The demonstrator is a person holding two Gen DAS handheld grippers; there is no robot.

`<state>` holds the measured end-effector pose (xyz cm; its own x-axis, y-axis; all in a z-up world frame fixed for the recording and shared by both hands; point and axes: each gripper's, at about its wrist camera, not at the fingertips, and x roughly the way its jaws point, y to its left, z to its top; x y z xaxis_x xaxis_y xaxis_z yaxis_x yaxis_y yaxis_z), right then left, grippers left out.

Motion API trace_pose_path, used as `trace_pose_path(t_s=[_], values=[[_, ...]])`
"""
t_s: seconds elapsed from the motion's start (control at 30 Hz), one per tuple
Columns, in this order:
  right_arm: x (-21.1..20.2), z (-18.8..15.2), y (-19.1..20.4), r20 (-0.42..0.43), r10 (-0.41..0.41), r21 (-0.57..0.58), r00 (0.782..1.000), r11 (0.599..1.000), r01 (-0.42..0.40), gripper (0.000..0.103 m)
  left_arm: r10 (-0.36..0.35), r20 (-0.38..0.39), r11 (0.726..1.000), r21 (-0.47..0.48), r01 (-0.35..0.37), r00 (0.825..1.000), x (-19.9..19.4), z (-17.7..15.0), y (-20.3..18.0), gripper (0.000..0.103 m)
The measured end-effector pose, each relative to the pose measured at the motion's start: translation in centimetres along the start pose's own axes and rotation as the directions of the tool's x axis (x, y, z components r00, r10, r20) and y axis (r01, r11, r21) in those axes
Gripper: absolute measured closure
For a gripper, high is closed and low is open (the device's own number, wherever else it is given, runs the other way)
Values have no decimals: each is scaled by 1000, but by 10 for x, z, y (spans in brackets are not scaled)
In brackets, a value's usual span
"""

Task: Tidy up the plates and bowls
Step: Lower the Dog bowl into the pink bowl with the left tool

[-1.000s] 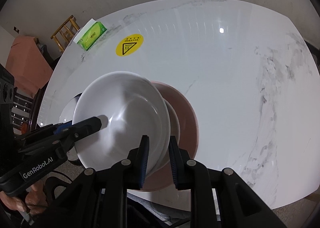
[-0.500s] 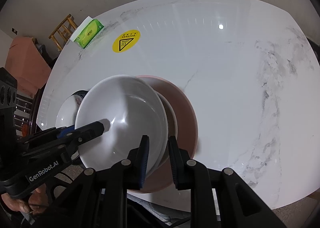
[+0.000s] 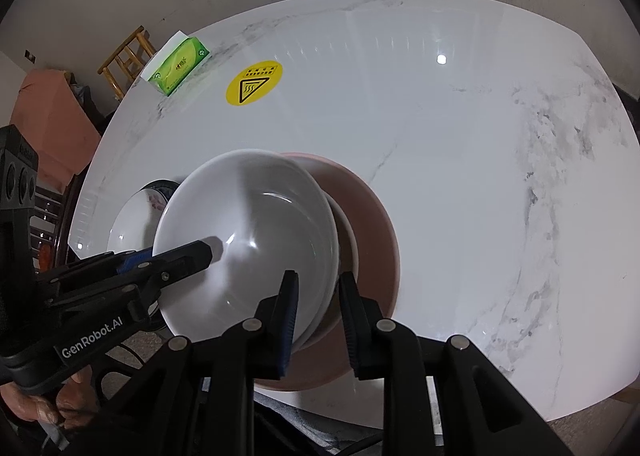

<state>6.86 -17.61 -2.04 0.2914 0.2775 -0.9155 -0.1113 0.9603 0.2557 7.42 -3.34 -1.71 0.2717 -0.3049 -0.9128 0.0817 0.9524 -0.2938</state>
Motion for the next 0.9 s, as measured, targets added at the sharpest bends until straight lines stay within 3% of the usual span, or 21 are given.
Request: trace_pose_path(t_s=[0.43, 0.9], values=[[-3, -1, -1, 24, -39, -1, 999, 999, 39, 79, -2, 7, 1000, 3, 2, 1000, -1, 0, 0, 91], [-3, -2, -6, 33, -20, 13, 999, 1000, 20, 78, -6, 32, 1000, 14, 6, 999, -4, 0, -3, 90]])
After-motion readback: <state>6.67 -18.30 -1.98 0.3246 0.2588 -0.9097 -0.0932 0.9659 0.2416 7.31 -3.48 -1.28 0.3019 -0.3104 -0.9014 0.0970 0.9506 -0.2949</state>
